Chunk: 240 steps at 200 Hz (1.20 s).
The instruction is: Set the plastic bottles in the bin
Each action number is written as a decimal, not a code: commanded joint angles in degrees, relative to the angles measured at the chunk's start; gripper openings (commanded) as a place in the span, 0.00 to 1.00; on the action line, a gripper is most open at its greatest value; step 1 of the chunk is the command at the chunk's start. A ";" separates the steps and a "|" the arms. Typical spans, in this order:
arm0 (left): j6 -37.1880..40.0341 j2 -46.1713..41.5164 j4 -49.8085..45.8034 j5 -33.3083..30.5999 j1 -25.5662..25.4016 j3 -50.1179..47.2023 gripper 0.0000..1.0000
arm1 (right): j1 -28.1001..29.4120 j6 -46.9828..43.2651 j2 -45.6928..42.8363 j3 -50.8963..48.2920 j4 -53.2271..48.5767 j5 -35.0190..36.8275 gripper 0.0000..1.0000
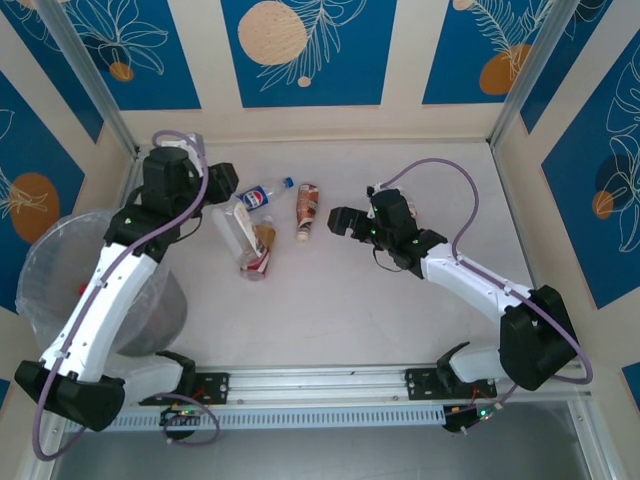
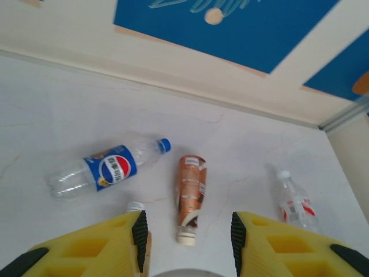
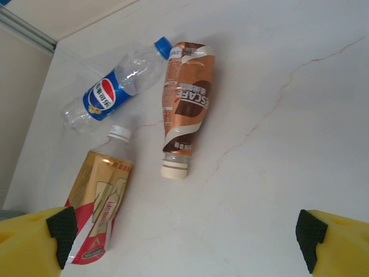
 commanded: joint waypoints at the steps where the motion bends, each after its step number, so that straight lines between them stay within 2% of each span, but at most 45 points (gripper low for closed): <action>1: -3.45 -2.99 -0.51 7.18 5.62 1.30 0.00 | -0.37 0.33 0.44 0.86 3.24 -4.41 0.99; 14: -5.24 -4.21 -0.29 9.89 9.08 0.95 0.00 | -0.63 0.22 0.27 -0.22 6.00 -6.79 0.99; 39: -5.82 -6.29 -1.31 10.67 14.00 1.32 0.00 | -0.80 0.67 0.20 -0.84 7.65 -8.25 0.98; 69: -6.69 -8.56 0.28 10.46 16.23 0.44 0.00 | -1.22 0.95 0.49 -0.95 7.76 -8.70 0.98; 116: -4.17 -10.42 -0.04 0.96 19.01 1.69 0.00 | -1.42 0.51 0.66 -0.82 8.02 -10.15 0.98; 185: 0.49 -10.92 -0.91 -7.28 22.88 7.90 0.00 | -1.51 0.13 1.30 -0.46 7.61 -11.05 0.98; 240: 12.19 -13.35 -8.63 -26.59 22.97 15.84 0.00 | -1.60 0.02 1.94 0.01 7.26 -11.39 0.98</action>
